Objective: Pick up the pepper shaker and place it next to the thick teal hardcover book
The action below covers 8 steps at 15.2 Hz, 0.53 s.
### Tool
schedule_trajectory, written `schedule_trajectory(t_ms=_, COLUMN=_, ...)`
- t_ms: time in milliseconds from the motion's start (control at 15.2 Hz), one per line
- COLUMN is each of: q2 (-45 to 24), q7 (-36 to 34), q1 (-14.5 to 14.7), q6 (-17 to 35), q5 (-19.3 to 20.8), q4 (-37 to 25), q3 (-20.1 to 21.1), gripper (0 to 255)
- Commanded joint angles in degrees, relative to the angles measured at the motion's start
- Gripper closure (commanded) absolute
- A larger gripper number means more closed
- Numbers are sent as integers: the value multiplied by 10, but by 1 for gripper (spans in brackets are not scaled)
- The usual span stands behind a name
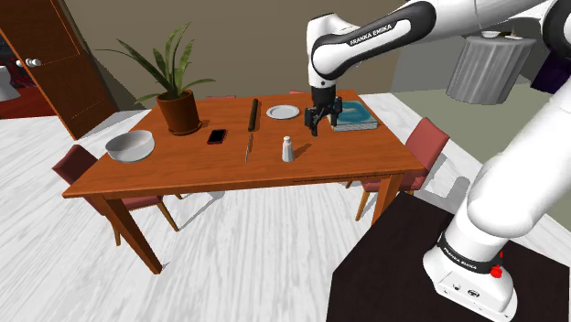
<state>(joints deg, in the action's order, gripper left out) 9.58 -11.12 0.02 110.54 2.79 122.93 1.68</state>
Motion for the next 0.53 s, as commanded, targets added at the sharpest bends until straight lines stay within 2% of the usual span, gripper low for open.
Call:
schedule_trajectory(t_ms=0, q2=-42, q7=-3, q1=1, q6=17, q5=5, q4=-29, q3=2, gripper=0)
schedule_trajectory(t_ms=462, q2=-192, q7=-16, q1=7, q6=52, q5=27, q4=-156, q3=8, gripper=0)
